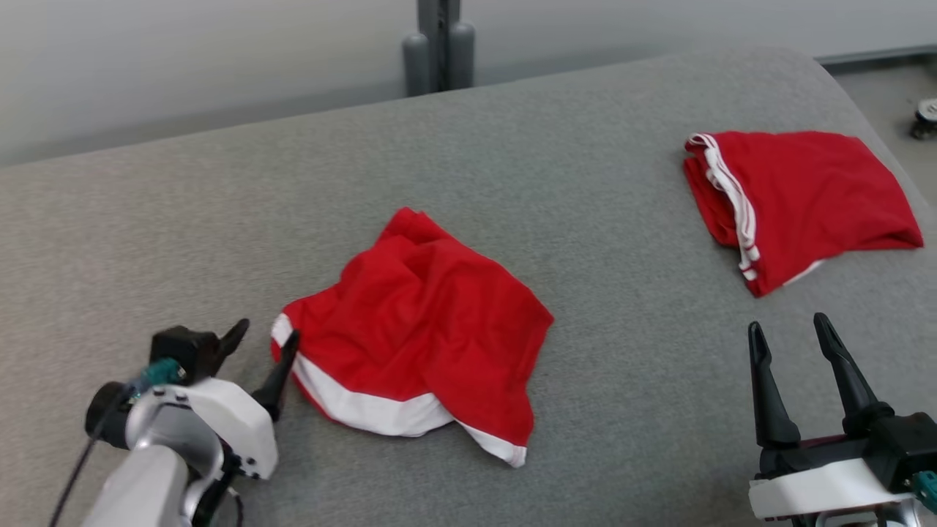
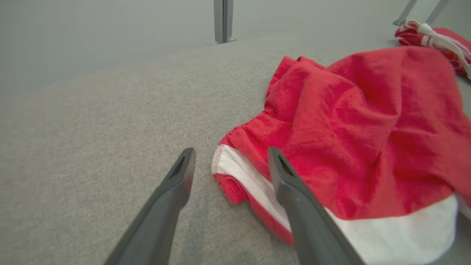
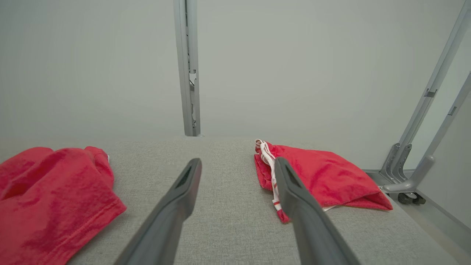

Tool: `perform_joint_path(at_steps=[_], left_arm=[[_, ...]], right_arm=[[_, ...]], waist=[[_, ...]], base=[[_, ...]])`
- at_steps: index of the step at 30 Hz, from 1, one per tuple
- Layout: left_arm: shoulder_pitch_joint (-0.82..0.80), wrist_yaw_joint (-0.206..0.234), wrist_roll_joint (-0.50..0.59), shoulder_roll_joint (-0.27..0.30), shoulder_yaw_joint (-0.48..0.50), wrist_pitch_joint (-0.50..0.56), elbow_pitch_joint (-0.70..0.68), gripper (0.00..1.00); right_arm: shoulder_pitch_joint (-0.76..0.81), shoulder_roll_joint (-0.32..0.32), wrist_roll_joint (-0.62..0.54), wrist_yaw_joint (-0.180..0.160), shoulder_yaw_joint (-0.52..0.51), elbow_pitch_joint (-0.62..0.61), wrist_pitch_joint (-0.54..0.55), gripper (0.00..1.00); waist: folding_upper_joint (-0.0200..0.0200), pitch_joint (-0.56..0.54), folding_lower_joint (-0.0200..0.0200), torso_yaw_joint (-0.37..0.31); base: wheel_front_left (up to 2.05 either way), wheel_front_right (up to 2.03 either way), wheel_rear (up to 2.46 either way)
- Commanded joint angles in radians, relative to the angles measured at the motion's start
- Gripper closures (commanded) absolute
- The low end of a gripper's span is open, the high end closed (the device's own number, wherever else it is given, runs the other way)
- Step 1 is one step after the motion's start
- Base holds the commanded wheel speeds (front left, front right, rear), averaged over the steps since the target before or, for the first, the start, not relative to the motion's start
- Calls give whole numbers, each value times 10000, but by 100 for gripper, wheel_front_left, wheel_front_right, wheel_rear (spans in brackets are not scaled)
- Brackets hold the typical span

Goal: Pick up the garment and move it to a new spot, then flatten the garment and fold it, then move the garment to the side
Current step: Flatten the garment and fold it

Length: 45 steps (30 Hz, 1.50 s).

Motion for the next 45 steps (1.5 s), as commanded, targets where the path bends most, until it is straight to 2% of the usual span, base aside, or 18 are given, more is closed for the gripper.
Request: perform_joint_path(at_steps=[1,4,5,6,7,10,12,13,24,27,30,31,32,33,36,39,42,45], left_arm=[[-313,15,-325,133,-95,254,356,0],[-782,12,-1114,523,-715,996,1104,0],[-852,10,-1432,604,-838,1180,1219,11],[-939,9,-1567,795,-996,1276,1265,51],[-960,9,-1745,954,-1127,1258,1314,100],[-669,13,-2077,1094,-1191,930,1270,100],[-467,332,-2123,1056,-965,472,1009,100],[-467,332,-2123,1056,-965,472,1009,100],[3230,2658,-2873,-605,-341,-962,-2717,100],[3877,3043,-2737,-954,-456,-1340,-3027,100],[4139,3140,-2884,-1427,-589,-1762,-2616,100],[4176,3134,-2946,-1511,-667,-1772,-2436,91],[4170,3095,-2898,-1550,-795,-1762,-2273,56],[4181,3068,-2989,-1612,-889,-1625,-2099,0],[4398,3223,-3216,-1657,-881,-1430,-1874,0],[4699,3617,-3078,-1182,-601,-1326,-2356,0],[4680,3959,-2807,-415,-473,-600,-4281,0],[4152,3960,-2501,169,-763,414,-5649,0]], right_arm=[[-120,-37,83,2,26,-14,-1,0],[-202,-40,212,2,52,-33,-1,0],[-171,-40,243,2,6,-39,-1,0],[-139,-38,267,2,-24,-48,-1,0],[-88,-34,293,2,-50,-60,-1,0],[63,-35,332,2,-211,-80,-1,0],[190,-32,342,2,-260,-60,-1,0],[190,-32,342,2,-260,-60,-1,0],[491,-37,-21,2,-232,-83,-1,0],[522,-57,-98,2,-259,-83,-1,0],[476,-138,-129,2,-203,-47,-1,0],[445,-149,-130,2,-192,-28,-1,0],[422,-160,-134,2,-174,-3,-1,0],[414,-173,-139,2,-160,20,-1,0],[466,-222,-139,2,-100,98,-1,0],[600,-195,-110,2,-141,123,-1,0],[705,-149,-48,2,-201,120,-1,0],[657,-116,-36,2,-126,159,-1,0]], waist=[[0,418,0,-516],[0,520,0,-864],[0,533,0,-923],[0,541,0,-961],[0,541,0,-979],[0,471,0,-897],[0,402,0,-734],[0,402,0,-734],[0,79,0,563],[0,121,0,888],[0,171,0,1133],[0,169,0,1153],[0,159,0,1161],[0,140,0,1156],[0,2,0,1038],[0,-166,0,845],[0,-279,0,628],[0,-277,0,446]], base=[[0,0,0],[0,0,0],[0,0,0],[0,0,0],[0,0,0],[0,0,0],[0,0,0],[0,0,0],[0,0,0],[0,0,0],[0,0,0],[0,0,0],[0,0,0],[0,0,0],[0,0,0],[0,0,0],[0,0,0],[0,0,0]])
